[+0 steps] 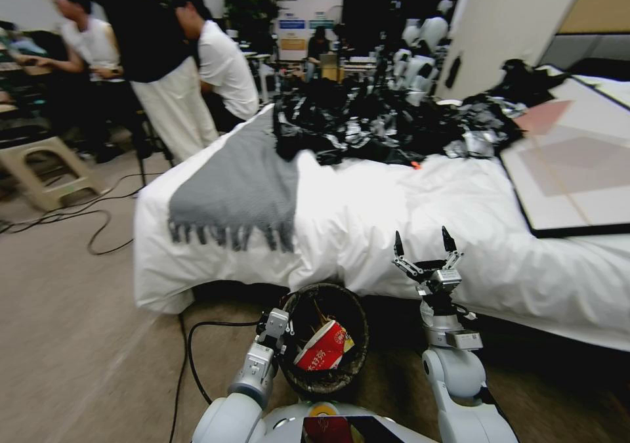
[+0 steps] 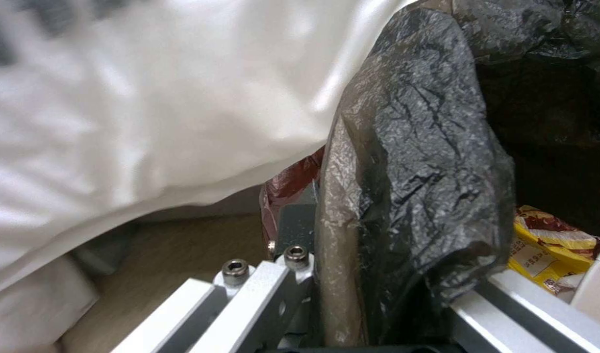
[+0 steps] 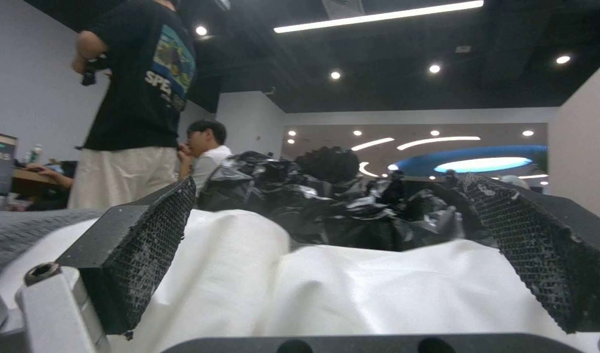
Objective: Pick up the trash bin, then pick up the garbage from the floor and place it into the trash bin.
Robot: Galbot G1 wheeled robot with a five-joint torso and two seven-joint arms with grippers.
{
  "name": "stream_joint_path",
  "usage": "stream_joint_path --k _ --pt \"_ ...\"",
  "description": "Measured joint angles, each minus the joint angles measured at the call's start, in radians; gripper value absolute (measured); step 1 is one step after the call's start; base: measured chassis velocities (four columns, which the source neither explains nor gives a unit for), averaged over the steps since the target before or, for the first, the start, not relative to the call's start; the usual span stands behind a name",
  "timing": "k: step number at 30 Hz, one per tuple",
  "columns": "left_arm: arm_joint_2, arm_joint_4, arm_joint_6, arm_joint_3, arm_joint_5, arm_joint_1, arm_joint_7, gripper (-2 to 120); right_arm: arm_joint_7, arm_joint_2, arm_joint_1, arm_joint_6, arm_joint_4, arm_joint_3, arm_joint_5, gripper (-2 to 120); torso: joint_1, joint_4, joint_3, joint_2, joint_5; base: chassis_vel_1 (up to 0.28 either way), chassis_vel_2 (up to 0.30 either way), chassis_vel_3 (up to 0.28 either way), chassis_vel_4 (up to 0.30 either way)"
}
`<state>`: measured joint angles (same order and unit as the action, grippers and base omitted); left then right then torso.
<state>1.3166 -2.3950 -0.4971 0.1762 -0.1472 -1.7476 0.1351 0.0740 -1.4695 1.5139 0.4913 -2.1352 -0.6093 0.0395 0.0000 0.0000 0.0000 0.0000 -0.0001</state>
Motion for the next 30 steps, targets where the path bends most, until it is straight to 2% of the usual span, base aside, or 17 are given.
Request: stream_joint_path --k 30 --pt "0.004 -0.011 -0.002 0.01 0.003 0.012 0.002 0 0.0 -0.001 -0.009 0.001 0.004 -0.004 -0.003 100 0.0 0.0 0.0 0.0 0.0 0.124 0.124 0.127 0.126"
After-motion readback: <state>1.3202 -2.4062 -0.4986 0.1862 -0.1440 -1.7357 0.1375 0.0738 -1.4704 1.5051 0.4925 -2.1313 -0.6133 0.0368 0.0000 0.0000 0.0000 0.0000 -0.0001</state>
